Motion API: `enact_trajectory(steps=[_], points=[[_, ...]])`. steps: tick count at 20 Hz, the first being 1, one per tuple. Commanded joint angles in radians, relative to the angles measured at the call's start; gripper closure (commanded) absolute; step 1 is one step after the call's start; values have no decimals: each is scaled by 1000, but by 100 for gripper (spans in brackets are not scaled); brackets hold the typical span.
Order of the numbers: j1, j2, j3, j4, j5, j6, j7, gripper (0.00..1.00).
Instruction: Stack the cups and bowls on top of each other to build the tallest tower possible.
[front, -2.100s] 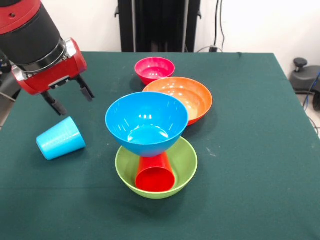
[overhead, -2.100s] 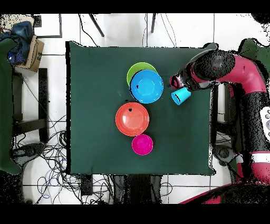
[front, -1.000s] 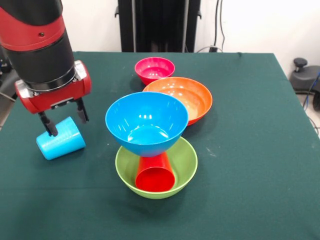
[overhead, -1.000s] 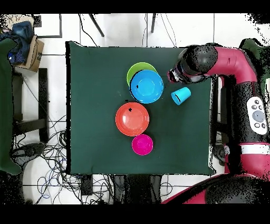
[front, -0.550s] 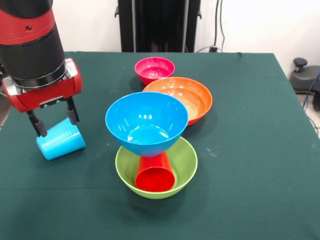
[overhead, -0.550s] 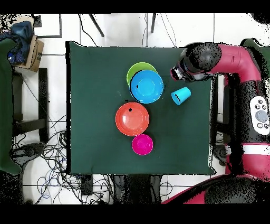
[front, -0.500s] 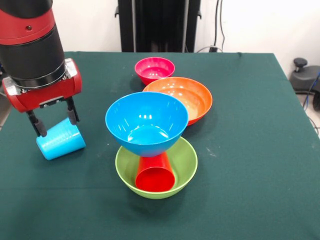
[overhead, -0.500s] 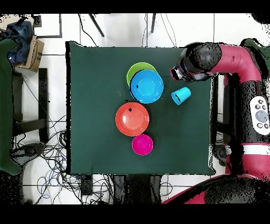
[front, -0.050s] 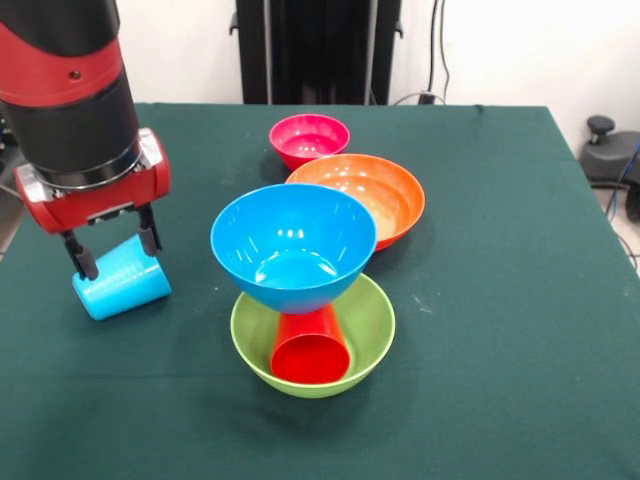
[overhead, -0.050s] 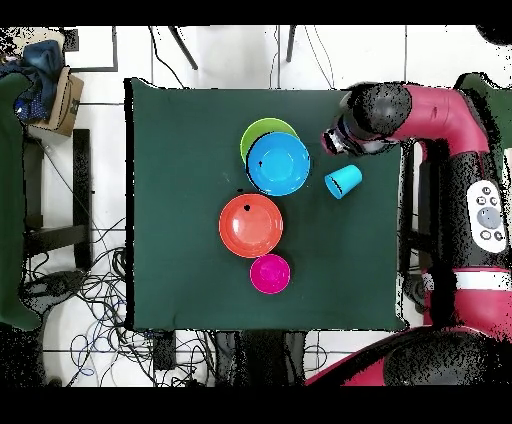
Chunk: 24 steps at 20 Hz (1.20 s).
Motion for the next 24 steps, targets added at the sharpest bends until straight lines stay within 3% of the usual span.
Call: enact_trajectory(steps=[1, 4, 16, 21, 24], points=[[40, 41, -76, 54, -84, -51, -297, 0], [34, 44, -71, 61, -76, -50, -319, 0], [19, 145, -98, 98, -126, -204, -374, 0], [-6, 149, -68, 145, -34, -160, -370, 0], [0, 148, -60, 150, -16, -136, -363, 0]])
